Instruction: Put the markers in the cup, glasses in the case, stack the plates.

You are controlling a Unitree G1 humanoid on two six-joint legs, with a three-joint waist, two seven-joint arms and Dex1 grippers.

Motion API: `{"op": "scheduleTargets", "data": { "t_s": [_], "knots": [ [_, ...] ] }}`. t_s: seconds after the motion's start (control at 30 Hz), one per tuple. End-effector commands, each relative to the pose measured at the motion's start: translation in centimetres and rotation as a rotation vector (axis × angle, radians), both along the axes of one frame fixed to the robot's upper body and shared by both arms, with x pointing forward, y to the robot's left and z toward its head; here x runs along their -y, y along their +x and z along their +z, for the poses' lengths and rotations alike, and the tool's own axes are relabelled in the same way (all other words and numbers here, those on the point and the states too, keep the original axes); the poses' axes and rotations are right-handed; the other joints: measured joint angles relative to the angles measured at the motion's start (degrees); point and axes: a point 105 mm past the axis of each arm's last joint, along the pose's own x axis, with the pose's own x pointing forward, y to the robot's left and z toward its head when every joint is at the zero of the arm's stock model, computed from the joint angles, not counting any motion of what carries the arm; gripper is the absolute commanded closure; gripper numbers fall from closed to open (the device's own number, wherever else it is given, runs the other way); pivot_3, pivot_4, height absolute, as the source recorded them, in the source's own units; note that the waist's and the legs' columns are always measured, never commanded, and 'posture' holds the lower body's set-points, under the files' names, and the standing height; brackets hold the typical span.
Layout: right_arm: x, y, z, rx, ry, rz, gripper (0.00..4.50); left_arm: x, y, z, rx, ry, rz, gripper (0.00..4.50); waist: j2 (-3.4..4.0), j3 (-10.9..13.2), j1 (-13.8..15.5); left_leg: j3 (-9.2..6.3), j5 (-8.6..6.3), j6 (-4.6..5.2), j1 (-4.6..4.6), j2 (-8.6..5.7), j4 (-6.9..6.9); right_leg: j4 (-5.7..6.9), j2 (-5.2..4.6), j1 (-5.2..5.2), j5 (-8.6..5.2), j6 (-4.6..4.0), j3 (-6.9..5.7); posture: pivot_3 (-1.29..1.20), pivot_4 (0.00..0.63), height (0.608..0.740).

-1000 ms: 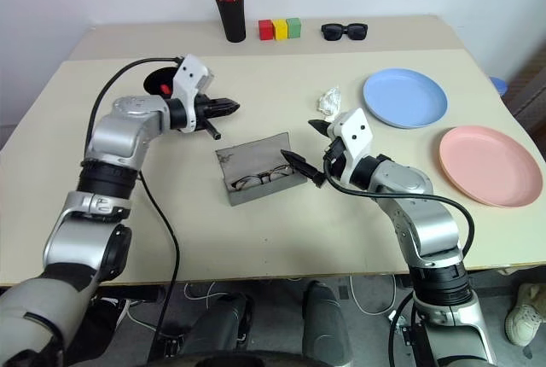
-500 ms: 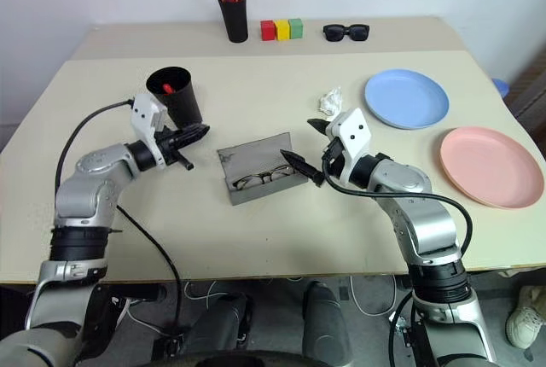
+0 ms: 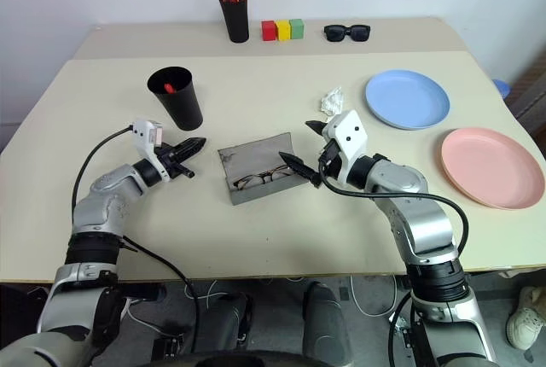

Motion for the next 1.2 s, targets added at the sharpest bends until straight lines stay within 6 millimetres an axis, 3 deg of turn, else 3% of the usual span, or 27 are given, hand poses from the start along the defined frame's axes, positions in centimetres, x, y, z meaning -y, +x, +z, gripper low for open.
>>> {"op": "scheduleTargets", "data": {
  "t_s": [0.03,0.17,0.3,0.47,0.7,0.9,1.2],
  "knots": [
    [-0.2,-0.3,1.5,0.070,0.005,0.007,0.00,1.3,-0.1,0.6,0.013,-0.027,-0.069,4.43,0.00,0.0,-0.1,0.00,0.00,0.00,0.00,0.00,0.00,0.00,0.00,0.00,0.00,0.00,0.00,0.00,0.150,0.740],
    [-0.1,-0.3,1.6,0.075,-0.002,-0.001,0.00,3.0,-0.8,-0.3,-0.025,-0.014,-0.158,4.43,0.00,0.0,-0.1,0.00,0.00,0.00,0.00,0.00,-0.01,0.01,0.00,-0.01,0.00,0.00,0.00,0.00,0.150,0.740],
    [0.0,-0.4,1.6,0.076,-0.002,-0.003,0.00,3.5,-1.0,-0.6,-0.040,-0.012,-0.186,4.43,0.00,0.0,-0.1,0.00,0.00,0.00,0.00,0.00,-0.01,0.00,0.00,-0.01,0.00,0.00,0.00,0.00,0.150,0.740],
    [0.0,-0.4,1.4,0.074,-0.013,-0.004,0.00,3.7,-1.8,0.8,-0.017,-0.078,-0.254,4.43,0.00,0.0,-0.1,0.00,0.00,0.00,0.00,0.00,-0.01,0.00,0.00,-0.01,0.00,0.00,0.00,0.00,0.150,0.740],
    [0.2,-0.2,1.5,0.074,-0.013,-0.011,0.00,4.6,-4.1,1.1,0.005,-0.061,-0.396,4.43,0.01,0.0,-0.1,-0.01,0.00,0.00,0.00,0.01,-0.01,0.00,0.00,-0.01,0.00,0.00,0.00,0.00,0.150,0.740],
    [0.4,0.1,1.5,0.076,-0.016,-0.022,0.00,5.6,-5.8,0.8,0.019,0.004,-0.514,4.43,0.01,0.0,-0.1,0.00,0.00,0.00,0.00,0.01,-0.01,0.00,0.00,0.00,-0.01,-0.01,0.00,0.00,0.150,0.740],
    [0.7,0.6,1.8,0.085,-0.015,-0.049,0.00,6.0,-6.7,0.5,0.070,0.146,-0.605,4.43,0.01,0.0,-0.1,0.00,0.00,0.01,0.00,0.01,-0.01,-0.01,0.00,0.00,-0.01,-0.01,0.00,0.00,0.150,0.740]
  ]
}}
